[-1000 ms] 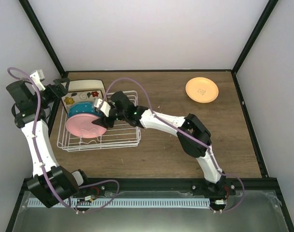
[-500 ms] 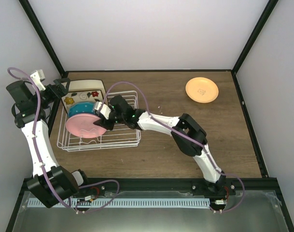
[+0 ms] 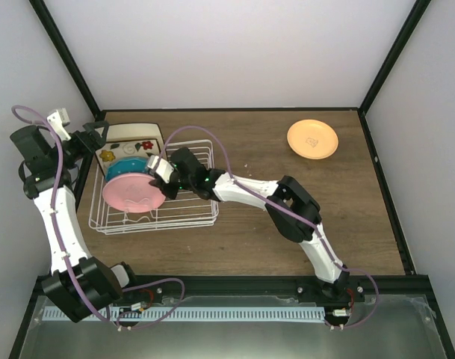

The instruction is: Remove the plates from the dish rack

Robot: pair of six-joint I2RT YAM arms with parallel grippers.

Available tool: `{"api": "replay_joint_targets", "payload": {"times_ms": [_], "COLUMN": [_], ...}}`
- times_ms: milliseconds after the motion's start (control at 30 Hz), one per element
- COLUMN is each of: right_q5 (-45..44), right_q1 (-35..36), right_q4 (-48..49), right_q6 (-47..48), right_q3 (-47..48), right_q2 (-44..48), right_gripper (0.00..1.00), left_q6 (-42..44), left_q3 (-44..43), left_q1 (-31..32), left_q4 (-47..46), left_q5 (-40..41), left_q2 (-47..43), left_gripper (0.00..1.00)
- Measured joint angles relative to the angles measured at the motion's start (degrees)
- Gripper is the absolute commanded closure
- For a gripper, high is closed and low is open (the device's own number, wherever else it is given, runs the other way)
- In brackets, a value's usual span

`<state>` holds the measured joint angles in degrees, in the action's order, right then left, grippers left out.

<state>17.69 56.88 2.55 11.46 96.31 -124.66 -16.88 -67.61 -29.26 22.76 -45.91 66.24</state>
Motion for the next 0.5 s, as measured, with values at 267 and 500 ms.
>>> {"api": "replay_joint_targets", "payload": {"times_ms": [267, 500], "right_q5": [-3.2, -5.7], "right_q1": [0.0, -0.6], "right_q4": [-1.6, -6.5], "right_q6": [0.7, 1.3], "right_q3": [0.0, 0.0], "right_q2": [1.2, 7.8], "right_gripper": [0.96, 0.96], "left_q6": [-0.9, -1.2], "left_q3": [0.3, 0.3], "left_q1": [0.0, 0.0], "left_q4": [-0.4, -0.9], "left_q5": [-0.6, -0.9], "left_q2": [-0.4, -0.9], "left_gripper": [0.00, 0.00]}}
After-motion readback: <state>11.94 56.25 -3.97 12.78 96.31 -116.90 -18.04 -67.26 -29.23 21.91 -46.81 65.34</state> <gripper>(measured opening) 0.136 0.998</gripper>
